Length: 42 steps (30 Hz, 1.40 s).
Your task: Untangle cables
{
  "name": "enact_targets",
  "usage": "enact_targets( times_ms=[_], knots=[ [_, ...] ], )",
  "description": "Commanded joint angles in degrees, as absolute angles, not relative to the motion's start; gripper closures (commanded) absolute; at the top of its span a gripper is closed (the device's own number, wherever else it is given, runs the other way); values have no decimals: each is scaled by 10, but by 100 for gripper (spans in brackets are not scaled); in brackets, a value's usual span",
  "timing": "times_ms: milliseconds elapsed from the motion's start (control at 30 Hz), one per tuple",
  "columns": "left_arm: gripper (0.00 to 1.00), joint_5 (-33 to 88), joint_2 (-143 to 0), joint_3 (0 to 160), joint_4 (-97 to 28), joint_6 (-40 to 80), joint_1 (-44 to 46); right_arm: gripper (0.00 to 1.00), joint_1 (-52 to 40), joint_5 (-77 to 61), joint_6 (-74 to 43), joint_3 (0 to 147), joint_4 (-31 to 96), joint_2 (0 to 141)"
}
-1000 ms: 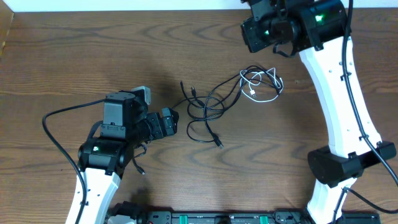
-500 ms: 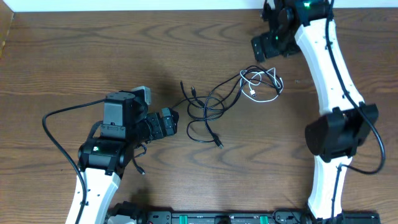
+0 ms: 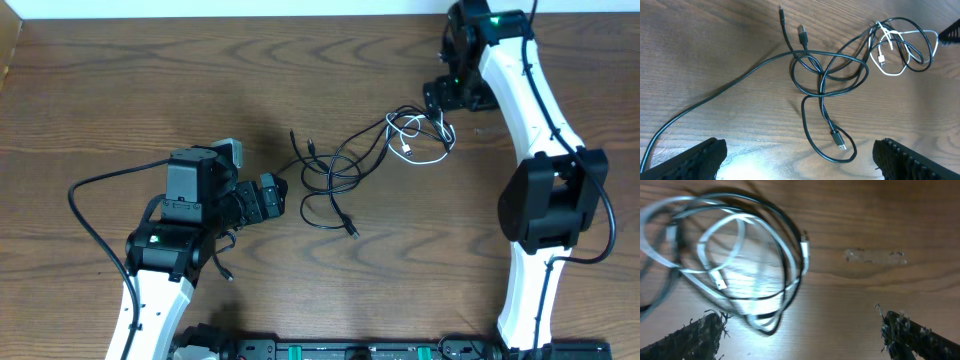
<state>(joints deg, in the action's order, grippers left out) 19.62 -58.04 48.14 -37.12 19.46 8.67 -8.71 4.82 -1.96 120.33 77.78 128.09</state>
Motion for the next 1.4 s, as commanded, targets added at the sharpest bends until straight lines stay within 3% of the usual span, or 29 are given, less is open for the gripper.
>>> enact_targets(
  times_ms=[0,367,533,767,1100,1200,1367],
  knots=[
    [2,201,-581,493,-372,191,84,1,-73,62,-29,1171,766,1282],
    [2,201,-581,493,-372,191,84,1,-71,79,-29,1119,705,1282],
    [2,201,-581,493,-372,191,84,15,-71,124,-26,1082,665,1282],
    [2,201,-581,493,-372,191,84,22,-71,189,1,1049,630,1282],
    [2,201,-581,493,-372,191,84,15,-71,500,1,1049,628,1282],
    [2,201,-581,493,-372,191,84,6,-71,604,1,1049,634,1282],
    [2,201,-581,493,-372,191,84,1,-71,665,-4,1050,636,1282]
  ],
)
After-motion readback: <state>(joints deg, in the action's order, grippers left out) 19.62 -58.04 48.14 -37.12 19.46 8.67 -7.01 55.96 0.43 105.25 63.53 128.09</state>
